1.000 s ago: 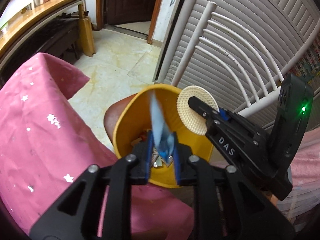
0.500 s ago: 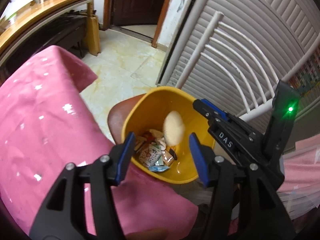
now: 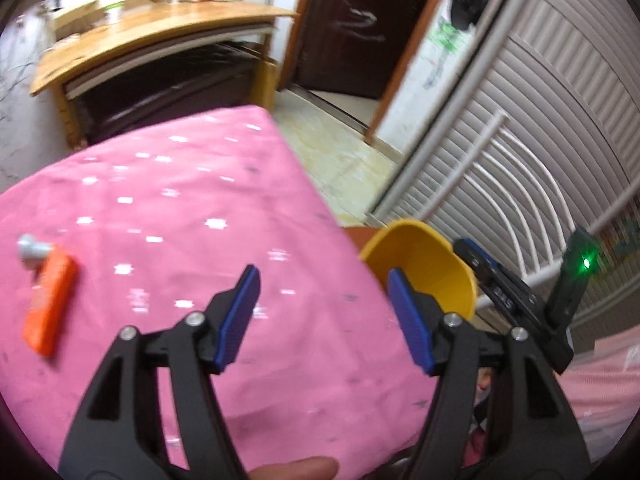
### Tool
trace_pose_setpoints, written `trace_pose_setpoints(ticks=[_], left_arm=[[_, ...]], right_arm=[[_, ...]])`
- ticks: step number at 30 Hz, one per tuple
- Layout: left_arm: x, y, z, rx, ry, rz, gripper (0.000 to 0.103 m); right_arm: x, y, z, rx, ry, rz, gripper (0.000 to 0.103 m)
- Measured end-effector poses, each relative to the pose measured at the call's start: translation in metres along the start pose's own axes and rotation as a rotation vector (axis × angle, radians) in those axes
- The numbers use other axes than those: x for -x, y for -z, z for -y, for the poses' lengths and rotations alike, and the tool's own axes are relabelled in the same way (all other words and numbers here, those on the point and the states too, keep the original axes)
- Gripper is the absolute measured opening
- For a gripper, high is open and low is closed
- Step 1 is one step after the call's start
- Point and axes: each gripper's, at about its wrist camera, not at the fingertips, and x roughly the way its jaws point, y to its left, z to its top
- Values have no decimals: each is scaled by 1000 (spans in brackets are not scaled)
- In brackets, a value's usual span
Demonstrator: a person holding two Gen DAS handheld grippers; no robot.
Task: Collect trash
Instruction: 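Open both tools over the yellow bin to drop packet and brush, then move both open tools back over the funnel and orange box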
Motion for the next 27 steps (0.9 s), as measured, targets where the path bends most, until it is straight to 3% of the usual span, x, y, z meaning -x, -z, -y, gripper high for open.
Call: trace_pose_setpoints(ticks=[8,23,27], left_arm=[[33,-6,-60,103,-81,55,67],[57,-4,-107,146,-185,122,67],[56,-4,-125,172,-222,125,67]], right_arm=[[-15,-2,-48,51,-85,-31,9],[-23,-11,-120,153,-146,-46,10],[-23,-12,-146,190,-184,-54,19]])
